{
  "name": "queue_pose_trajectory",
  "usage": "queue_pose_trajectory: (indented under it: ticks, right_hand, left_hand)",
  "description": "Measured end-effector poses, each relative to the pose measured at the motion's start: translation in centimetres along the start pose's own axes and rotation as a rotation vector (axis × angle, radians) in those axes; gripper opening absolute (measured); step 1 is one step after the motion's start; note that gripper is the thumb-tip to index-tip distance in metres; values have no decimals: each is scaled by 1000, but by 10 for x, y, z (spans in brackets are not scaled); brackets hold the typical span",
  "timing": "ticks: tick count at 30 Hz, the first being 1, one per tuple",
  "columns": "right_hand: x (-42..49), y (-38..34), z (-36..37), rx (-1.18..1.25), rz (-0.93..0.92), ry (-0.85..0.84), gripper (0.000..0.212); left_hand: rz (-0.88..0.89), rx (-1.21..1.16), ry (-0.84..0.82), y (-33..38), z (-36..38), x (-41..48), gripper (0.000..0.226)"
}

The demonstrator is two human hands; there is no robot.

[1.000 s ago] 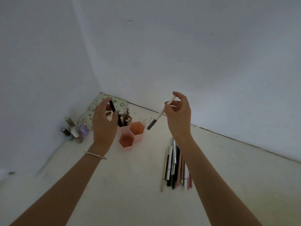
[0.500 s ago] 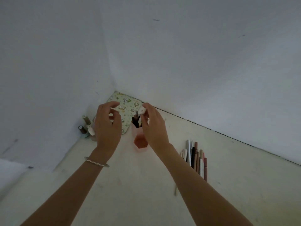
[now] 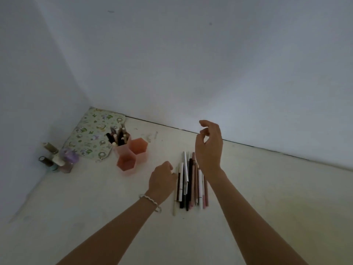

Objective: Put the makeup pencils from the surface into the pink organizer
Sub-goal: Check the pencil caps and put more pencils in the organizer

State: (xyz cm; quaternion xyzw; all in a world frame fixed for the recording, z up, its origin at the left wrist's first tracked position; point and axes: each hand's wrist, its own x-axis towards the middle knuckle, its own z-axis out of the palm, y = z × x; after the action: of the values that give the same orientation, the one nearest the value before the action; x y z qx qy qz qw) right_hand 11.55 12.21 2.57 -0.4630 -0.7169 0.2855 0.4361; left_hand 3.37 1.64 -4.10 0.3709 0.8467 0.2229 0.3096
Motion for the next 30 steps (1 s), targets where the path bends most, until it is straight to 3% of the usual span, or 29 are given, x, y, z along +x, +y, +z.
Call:
queue_pose_trajectory:
  ticks: [3,9,18,23,27,30]
  right_hand:
    - [-5,28,-31,-41,46,46,35]
    - [-20,73,-67,-118,171,38,33]
    - [-48,111,-66,-314,487,-453,38]
    - [-55,118,-62,-379,530,-483,40]
    - [-63,119,-57,-507,415,-531,29]
    - [-61,118,-55,-495,381,-517,43]
  left_hand:
    - [-82,133,-87,9,25,1,24]
    - [-81,266,-27,15,43,4,26]
    - [-90,411,37,22,32,11,20]
    - [81,257,196,54,-26,19,34]
    - [193,50,345,88,-67,12,50]
    - [300,-97,364,97,-80,-1,70]
